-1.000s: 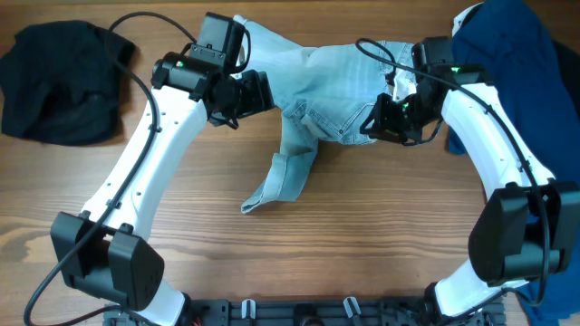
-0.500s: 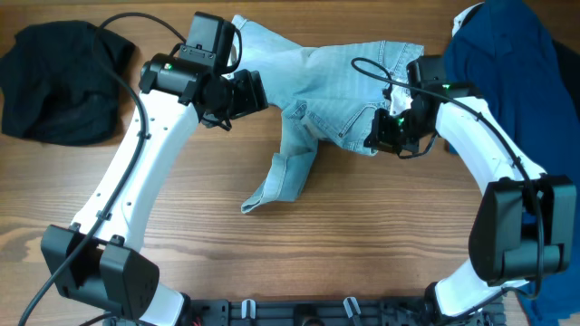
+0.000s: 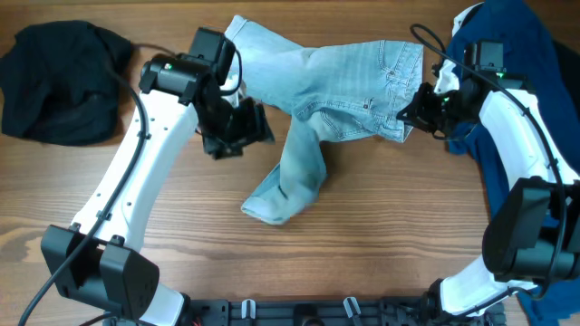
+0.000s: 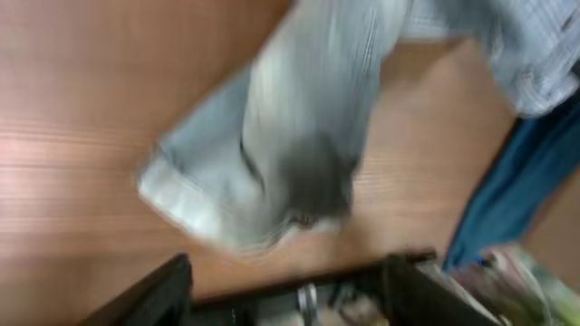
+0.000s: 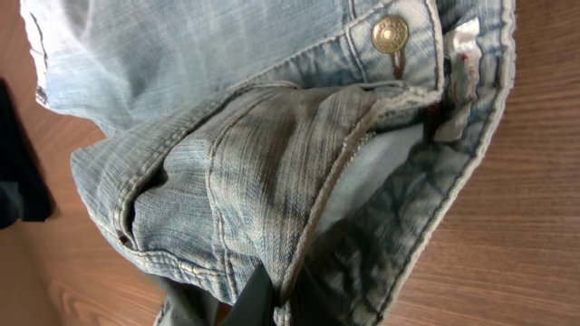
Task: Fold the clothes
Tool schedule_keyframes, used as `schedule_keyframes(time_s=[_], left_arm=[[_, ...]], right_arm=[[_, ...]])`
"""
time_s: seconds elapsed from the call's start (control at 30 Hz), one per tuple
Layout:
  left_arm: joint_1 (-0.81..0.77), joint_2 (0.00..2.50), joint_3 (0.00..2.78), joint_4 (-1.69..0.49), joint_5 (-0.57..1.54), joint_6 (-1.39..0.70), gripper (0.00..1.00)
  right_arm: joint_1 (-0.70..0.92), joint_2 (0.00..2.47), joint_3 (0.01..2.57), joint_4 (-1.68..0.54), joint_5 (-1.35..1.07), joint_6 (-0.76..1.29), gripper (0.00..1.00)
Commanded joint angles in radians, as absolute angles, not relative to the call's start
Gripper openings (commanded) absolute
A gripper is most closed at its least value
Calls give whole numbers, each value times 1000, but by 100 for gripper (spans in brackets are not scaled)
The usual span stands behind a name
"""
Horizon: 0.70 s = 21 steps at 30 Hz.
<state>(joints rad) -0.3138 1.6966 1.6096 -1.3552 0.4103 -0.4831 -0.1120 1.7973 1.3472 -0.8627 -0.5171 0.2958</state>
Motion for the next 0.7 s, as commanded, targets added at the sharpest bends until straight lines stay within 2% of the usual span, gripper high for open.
schedule_keyframes(time_s=[0.0, 0.13, 0.23, 0.33, 0.43, 0.67], left_arm=[[-338, 1676, 1623, -1437, 550, -474, 70], [-463, 1676, 1623, -1487, 626, -455, 67], [-662, 1685, 1622, -1460, 625, -492, 68], [-798, 1724, 1621, -1449, 496, -599, 68], [-851, 1778, 1620, -1456, 451, -630, 70], [-853, 1913, 1515, -1444, 382, -633, 71]], right_arm=[[-113, 1808, 1367, -839, -529, 332, 4], [-113, 1808, 1367, -820, -529, 344, 4], [-113, 1809, 1367, -820, -530, 344, 4], [-113, 1809, 1367, -820, -534, 344, 4], [-113, 1809, 1367, -827, -562, 342, 4], [-113, 1809, 1367, -823, -609, 341, 4]])
